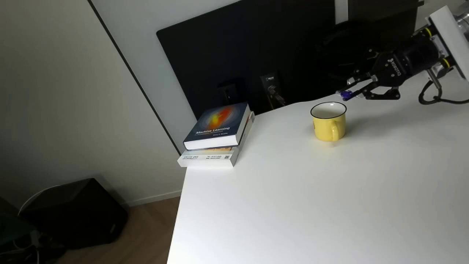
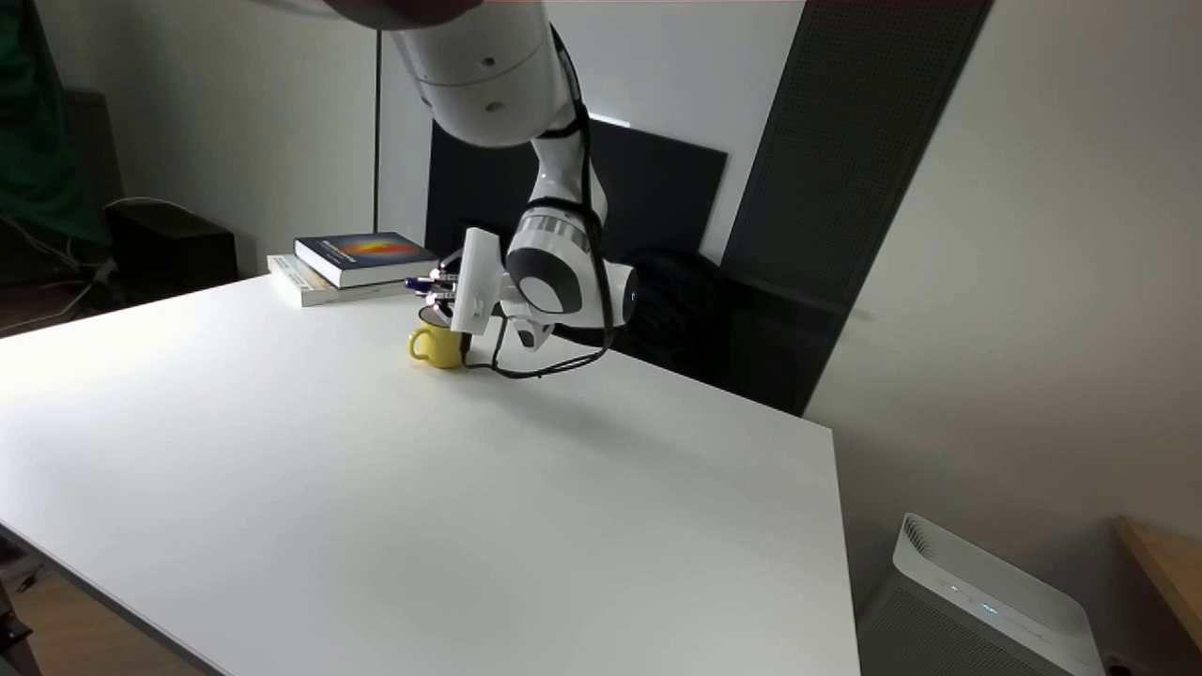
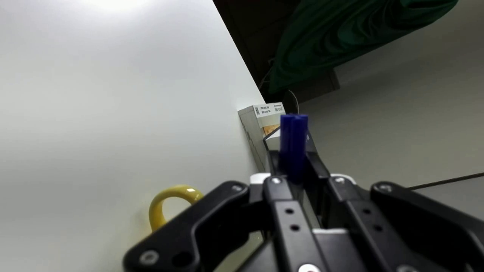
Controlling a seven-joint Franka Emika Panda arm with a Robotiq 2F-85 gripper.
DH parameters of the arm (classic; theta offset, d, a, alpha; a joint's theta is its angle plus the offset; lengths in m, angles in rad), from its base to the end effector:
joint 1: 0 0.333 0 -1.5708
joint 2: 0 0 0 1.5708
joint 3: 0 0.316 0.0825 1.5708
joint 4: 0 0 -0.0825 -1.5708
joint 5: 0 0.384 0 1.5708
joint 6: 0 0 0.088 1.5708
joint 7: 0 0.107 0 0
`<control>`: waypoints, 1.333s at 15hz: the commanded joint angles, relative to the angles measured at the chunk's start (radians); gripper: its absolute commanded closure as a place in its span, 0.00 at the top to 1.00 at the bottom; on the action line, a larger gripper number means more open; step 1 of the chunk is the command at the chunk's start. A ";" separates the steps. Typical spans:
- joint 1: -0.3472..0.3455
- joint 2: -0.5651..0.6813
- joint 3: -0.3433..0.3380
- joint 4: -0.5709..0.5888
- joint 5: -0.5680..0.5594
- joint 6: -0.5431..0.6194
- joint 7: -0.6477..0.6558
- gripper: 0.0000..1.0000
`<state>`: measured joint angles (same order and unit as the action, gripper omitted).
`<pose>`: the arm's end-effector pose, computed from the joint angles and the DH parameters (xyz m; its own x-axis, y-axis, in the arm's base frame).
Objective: Take the marker out of the mug, put it on the table, then put it back in the mug
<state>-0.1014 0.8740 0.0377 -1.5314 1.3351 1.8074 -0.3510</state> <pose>0.6788 0.0341 0.1510 0.8869 -0.1906 -0.4208 -0.4577 -0.2384 -0.8566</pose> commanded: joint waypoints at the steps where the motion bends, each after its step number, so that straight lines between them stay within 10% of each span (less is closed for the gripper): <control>1: 0.024 0.058 -0.004 0.096 -0.020 -0.016 0.077 0.05; 20: 0.040 0.213 0.017 0.313 -0.070 -0.024 0.169 0.05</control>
<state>-0.0559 1.0488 0.0464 -1.2930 1.2897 1.8042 -0.2463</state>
